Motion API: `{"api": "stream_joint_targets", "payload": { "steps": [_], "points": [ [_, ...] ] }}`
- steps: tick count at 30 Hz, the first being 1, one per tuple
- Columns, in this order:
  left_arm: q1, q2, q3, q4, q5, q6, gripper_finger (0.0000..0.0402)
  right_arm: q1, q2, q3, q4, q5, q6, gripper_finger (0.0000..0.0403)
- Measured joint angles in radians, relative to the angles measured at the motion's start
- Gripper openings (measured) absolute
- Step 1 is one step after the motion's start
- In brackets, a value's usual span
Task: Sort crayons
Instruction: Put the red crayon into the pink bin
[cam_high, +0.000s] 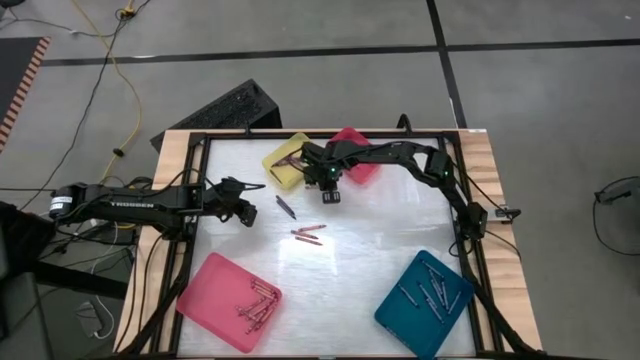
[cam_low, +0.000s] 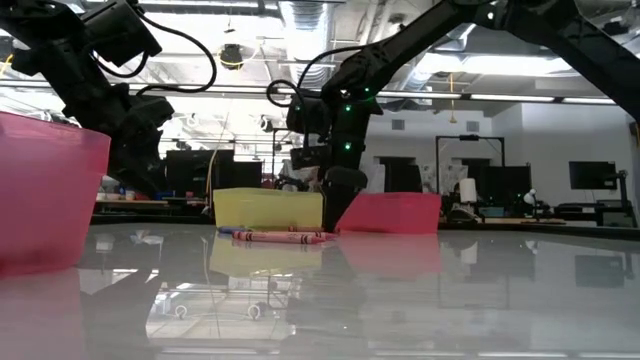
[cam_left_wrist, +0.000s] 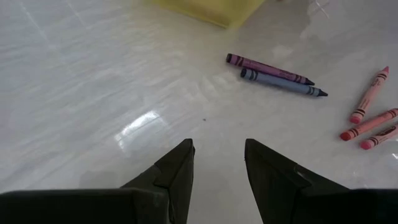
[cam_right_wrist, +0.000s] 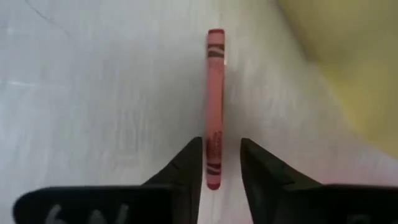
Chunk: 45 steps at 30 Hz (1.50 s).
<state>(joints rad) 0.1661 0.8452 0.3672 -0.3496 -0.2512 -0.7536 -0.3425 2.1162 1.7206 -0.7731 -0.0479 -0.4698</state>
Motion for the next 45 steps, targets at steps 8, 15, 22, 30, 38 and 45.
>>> {"api": "stream_joint_targets", "payload": {
  "steps": [8,15,22,30,38,45],
  "points": [
    [0.000,0.000,0.000,0.000,0.000,0.000,0.0133,0.002,0.000,0.000,-0.006,-0.008,0.030,0.0054],
    [0.000,0.000,0.000,-0.001,0.000,0.001,0.0133,0.007,-0.004,-0.042,0.001,-0.007,0.092,0.0006],
    [0.000,0.000,0.000,-0.001,0.002,0.001,0.0133,0.037,-0.004,-0.045,-0.013,0.006,0.128,0.0004],
    [0.000,0.000,0.000,-0.001,0.008,0.000,0.0133,0.065,0.001,0.046,-0.059,0.027,0.194,0.0003],
    [0.000,0.000,0.000,-0.001,0.009,-0.001,0.0133,0.113,0.000,0.189,-0.113,0.031,0.250,0.0003],
    [0.000,0.000,0.000,-0.001,0.029,0.039,0.0133,0.192,0.000,0.304,-0.116,0.055,0.313,0.0003]
  ]
}}
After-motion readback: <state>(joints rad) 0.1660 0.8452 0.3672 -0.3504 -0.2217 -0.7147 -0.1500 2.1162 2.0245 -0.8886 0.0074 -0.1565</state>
